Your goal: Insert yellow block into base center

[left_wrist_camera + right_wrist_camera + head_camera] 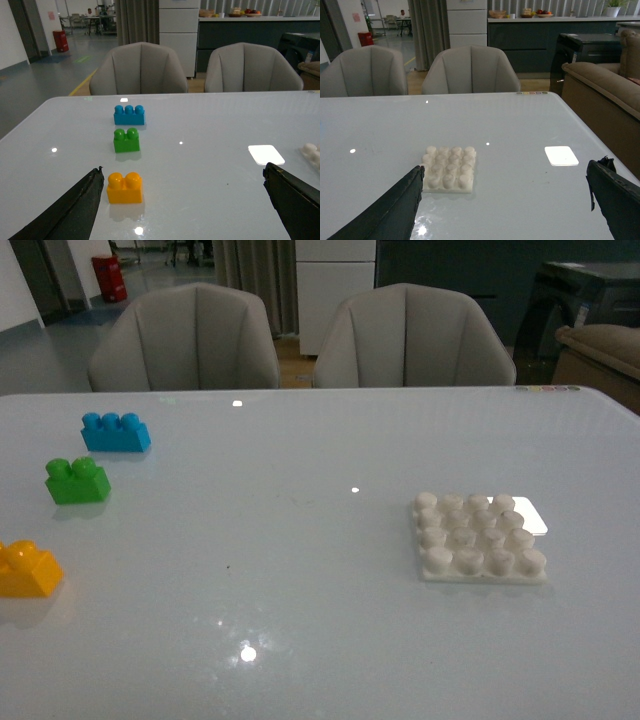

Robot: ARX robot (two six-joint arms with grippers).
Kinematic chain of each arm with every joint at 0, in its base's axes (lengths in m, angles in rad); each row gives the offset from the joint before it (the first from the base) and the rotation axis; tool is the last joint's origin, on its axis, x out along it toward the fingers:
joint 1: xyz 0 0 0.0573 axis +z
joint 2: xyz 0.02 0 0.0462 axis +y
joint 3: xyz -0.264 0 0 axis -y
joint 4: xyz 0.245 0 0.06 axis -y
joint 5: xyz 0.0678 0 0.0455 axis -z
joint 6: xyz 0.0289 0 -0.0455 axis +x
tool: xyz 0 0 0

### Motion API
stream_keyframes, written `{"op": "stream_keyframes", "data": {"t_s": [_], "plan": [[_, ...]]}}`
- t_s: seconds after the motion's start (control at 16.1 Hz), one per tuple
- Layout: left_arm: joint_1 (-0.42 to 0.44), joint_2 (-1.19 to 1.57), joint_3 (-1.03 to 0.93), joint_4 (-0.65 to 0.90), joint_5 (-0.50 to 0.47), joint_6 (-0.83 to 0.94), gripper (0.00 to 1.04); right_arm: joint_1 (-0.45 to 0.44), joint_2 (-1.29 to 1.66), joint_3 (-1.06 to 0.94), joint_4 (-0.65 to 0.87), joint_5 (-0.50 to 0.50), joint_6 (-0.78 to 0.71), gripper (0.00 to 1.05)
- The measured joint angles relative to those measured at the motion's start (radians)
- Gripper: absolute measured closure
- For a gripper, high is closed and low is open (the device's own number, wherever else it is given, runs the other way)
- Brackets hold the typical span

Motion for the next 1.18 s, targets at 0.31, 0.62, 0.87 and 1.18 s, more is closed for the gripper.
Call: {"op": "stream_keyframes", "data": {"t_s": [0.31, 0.62, 0.87, 1.18], "plan": [[0.0, 0.0, 0.0, 0.0, 0.0, 0.0, 0.07, 0.0, 0.0, 0.0, 0.0, 0.0, 0.0, 0.06], [0.0, 0.0, 0.0, 0.0, 0.0, 0.0, 0.07, 0.0, 0.0, 0.0, 0.0, 0.0, 0.0, 0.06], [0.0, 0.0, 0.0, 0.0, 0.0, 0.0, 0.07, 0.0, 0.0, 0.0, 0.0, 0.0, 0.0, 0.06], [0.0, 0.0, 0.0, 0.0, 0.0, 0.0, 0.07, 0.0, 0.0, 0.0, 0.0, 0.0, 0.0, 0.06]]}}
